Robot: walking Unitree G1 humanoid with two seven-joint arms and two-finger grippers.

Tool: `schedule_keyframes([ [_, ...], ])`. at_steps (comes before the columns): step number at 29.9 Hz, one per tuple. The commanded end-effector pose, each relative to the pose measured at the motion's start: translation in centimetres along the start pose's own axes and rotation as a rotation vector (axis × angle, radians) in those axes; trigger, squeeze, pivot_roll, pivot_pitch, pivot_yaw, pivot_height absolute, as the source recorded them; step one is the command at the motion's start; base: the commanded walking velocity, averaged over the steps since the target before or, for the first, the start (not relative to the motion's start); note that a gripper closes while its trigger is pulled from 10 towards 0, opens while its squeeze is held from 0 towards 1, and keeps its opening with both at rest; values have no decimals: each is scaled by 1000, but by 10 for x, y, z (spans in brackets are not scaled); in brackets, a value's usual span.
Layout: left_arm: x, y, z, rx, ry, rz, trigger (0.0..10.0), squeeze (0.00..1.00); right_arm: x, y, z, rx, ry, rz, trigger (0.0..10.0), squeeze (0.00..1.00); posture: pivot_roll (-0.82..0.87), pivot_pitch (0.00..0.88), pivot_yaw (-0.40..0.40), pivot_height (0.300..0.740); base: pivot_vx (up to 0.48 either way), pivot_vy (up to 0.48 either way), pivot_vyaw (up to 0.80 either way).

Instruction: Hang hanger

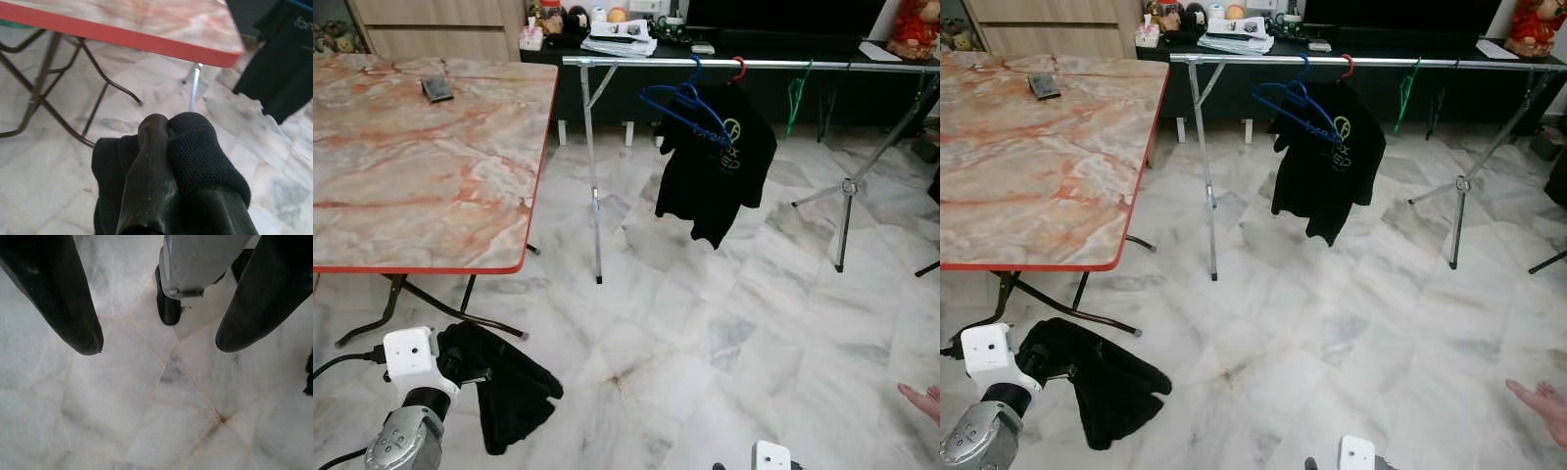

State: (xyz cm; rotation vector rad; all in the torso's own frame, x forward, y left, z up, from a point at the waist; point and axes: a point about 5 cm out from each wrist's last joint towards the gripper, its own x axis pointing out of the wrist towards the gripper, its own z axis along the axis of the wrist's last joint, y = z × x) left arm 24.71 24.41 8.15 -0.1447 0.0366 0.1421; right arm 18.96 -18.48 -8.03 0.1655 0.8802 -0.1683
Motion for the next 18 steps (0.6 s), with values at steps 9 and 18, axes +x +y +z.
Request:
schedule_keyframes([
  [9,-1,4,5,3,-14,7,10000,0,-1,1,-5,7,15,0,10000,0,36,134,-31,740,0,377,0],
  [18,-1,3,5,3,-15,6,10000,0,-1,2,-6,7,14,0,10000,0,36,135,-31,740,0,371,0],
])
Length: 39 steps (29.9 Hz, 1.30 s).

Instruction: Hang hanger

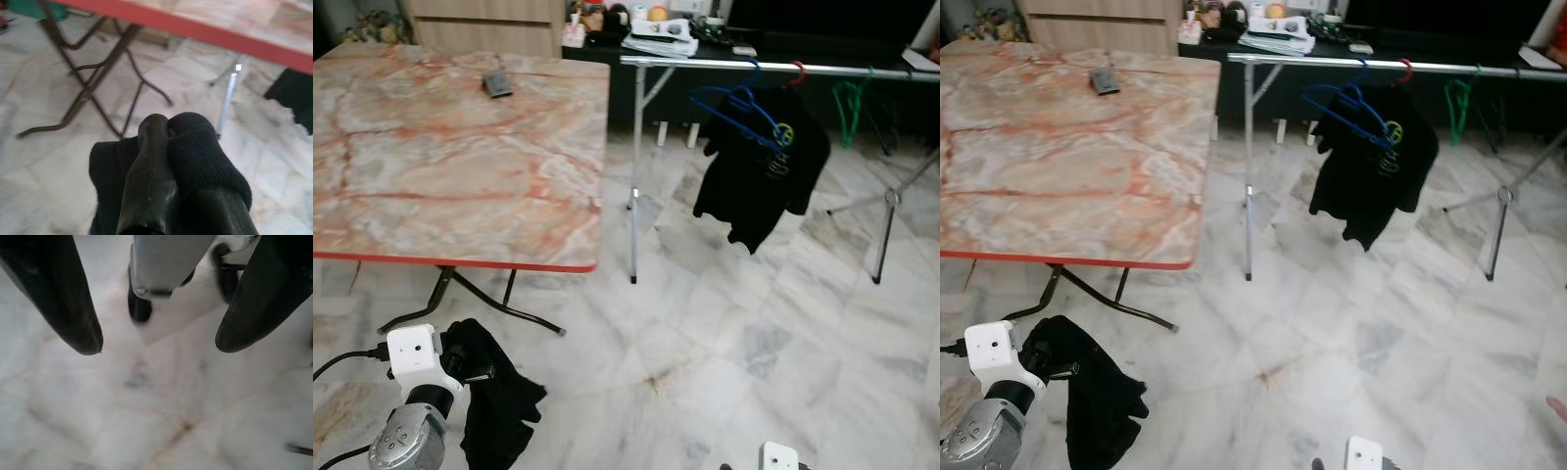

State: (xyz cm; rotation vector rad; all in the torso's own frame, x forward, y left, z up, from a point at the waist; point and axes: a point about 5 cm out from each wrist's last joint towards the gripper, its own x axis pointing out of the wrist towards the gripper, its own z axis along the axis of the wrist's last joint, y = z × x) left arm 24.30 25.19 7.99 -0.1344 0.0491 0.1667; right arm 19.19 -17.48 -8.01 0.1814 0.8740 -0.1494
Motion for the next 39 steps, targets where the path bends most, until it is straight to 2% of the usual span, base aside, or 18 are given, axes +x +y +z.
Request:
schedule_keyframes([
  [1,2,-5,6,-8,-25,-19,10000,0,-2,-9,-5,1,18,-24,10000,0,37,134,-31,740,0,368,0],
  [16,2,-5,7,-6,-27,-19,10000,0,-2,-9,-5,1,17,-24,10000,0,37,134,-31,740,0,367,0],
  [28,3,-7,11,-8,-51,-32,10000,0,-2,-9,-5,1,16,-23,10000,0,38,132,-32,740,0,0,0],
  [39,8,-17,19,8,-72,-74,10000,0,-2,-8,-5,2,15,-24,10000,0,37,119,-28,740,0,0,0],
])
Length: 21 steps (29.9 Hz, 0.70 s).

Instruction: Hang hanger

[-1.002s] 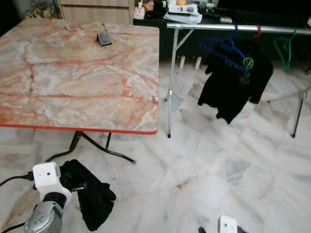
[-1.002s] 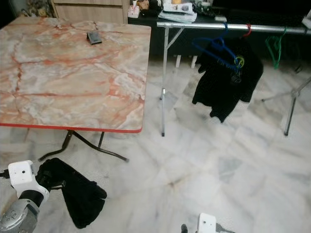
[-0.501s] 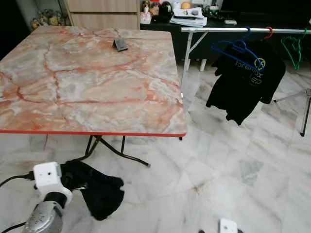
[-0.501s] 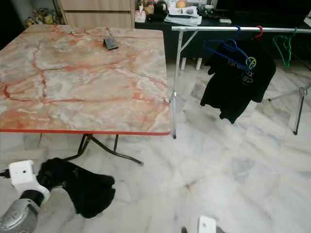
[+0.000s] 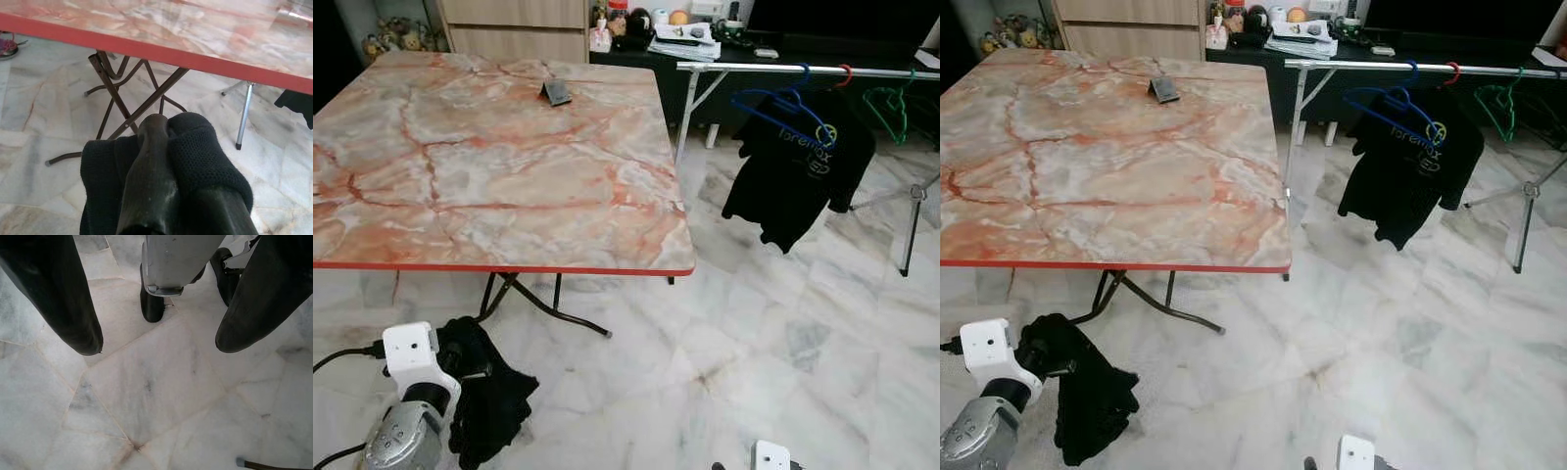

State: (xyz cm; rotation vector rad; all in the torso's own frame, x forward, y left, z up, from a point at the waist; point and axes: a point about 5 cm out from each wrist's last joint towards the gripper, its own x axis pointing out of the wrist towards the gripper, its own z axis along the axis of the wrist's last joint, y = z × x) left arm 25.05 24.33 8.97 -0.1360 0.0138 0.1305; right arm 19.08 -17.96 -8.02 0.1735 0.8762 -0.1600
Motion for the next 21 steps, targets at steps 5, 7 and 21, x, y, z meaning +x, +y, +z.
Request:
schedule_keyframes([
  [5,7,-10,19,8,-67,-46,10000,0,-1,-3,-5,4,15,-10,10000,0,37,118,-28,740,0,0,0],
  [7,8,-11,20,7,-72,-47,10000,0,-1,-3,-5,4,14,-10,10000,0,37,119,-28,740,0,0,0],
  [21,27,-34,86,-6,-279,-128,10000,0,-1,-4,-4,0,12,-7,10000,0,50,125,-36,740,321,0,0],
])
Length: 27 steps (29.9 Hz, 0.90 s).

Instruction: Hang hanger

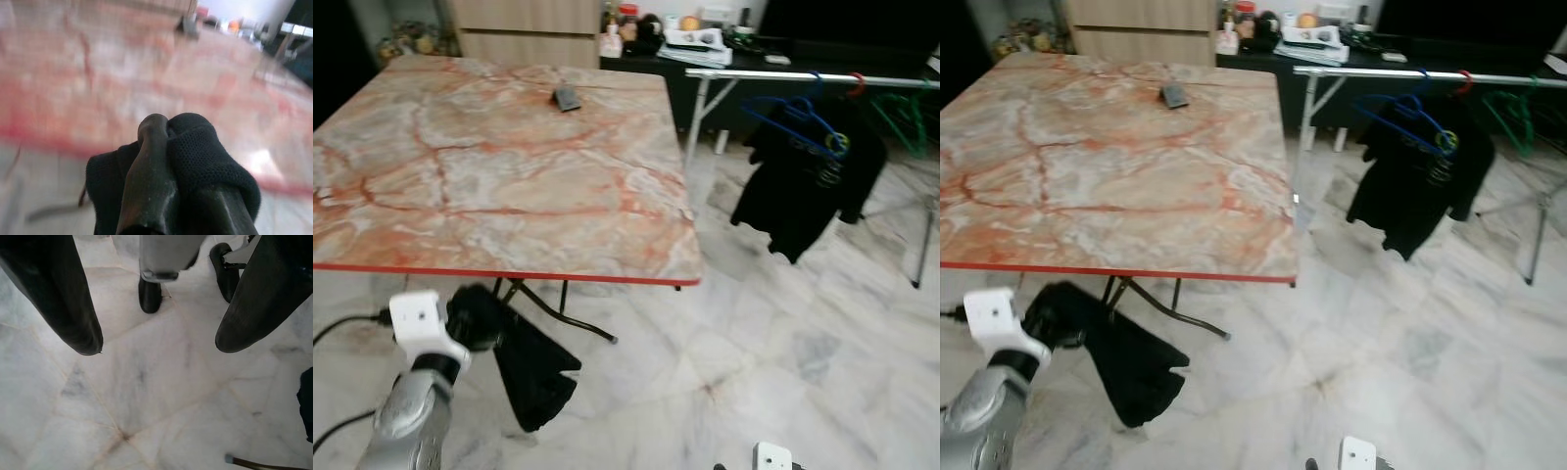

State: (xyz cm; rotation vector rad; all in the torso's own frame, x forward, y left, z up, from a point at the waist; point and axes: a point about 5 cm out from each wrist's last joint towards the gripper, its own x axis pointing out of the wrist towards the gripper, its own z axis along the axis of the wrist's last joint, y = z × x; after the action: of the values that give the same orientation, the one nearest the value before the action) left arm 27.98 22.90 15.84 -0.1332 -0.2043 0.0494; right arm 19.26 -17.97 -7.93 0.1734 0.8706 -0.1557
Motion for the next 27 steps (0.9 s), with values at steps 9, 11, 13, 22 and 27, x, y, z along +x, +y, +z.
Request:
schedule_keyframes([
  [9,38,-35,67,17,-210,-158,10000,0,-1,-3,-6,2,16,-12,10000,0,52,124,-40,740,382,0,0],
  [11,41,-37,73,19,-226,-167,10000,0,-1,-3,-6,2,16,-12,10000,0,53,124,-40,740,403,0,0],
  [13,48,-41,86,26,-260,-187,10000,0,-1,-3,-5,1,16,-12,10000,0,56,122,-40,740,416,0,0],
  [22,82,-61,129,53,-368,-277,10000,0,-1,-2,-4,-1,14,-7,10000,0,64,112,-35,740,441,0,0],
  [27,97,-71,149,50,-418,-305,10000,0,-1,-1,-4,1,15,-8,10000,0,66,108,-32,740,480,0,0],
])
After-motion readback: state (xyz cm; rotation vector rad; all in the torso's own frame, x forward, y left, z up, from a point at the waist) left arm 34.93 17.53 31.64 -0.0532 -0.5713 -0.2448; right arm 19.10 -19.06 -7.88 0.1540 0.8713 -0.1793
